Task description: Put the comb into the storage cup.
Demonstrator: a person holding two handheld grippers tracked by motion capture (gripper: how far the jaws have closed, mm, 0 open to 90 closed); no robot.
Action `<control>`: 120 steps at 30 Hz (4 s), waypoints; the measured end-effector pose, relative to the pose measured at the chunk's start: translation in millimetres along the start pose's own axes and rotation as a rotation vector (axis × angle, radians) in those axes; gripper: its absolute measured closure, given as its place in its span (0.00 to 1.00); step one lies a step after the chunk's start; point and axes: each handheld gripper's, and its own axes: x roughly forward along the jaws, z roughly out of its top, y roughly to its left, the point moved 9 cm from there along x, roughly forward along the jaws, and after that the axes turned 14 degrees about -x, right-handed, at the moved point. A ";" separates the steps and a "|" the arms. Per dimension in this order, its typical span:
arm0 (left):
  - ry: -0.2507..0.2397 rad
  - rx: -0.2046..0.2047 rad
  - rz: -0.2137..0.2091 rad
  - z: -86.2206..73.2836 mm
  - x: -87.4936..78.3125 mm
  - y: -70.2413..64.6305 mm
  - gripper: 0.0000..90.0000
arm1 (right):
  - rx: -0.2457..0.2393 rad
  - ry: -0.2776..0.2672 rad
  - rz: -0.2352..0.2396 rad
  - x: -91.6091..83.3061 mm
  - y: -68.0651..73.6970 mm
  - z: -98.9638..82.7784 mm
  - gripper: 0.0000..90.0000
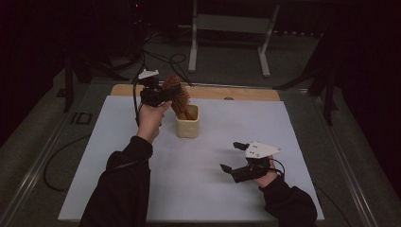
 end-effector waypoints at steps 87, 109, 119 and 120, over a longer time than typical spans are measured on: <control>0.140 0.284 -0.134 -33.3 -99.0 31.9 0.00 | 0.013 -0.001 -0.013 -9.8 1.0 -2.7 0.09; 0.169 0.306 -0.176 -85.7 -132.8 53.8 0.00 | 0.023 0.000 -0.026 -19.5 -1.1 -9.1 0.09; 0.186 0.304 -0.170 -115.3 -143.8 66.4 0.00 | 0.030 0.005 -0.031 -22.6 -0.5 -12.8 0.09; 0.191 0.301 -0.165 -119.4 -144.4 69.1 0.00 | 0.033 0.007 -0.029 -22.7 -0.1 -13.3 0.09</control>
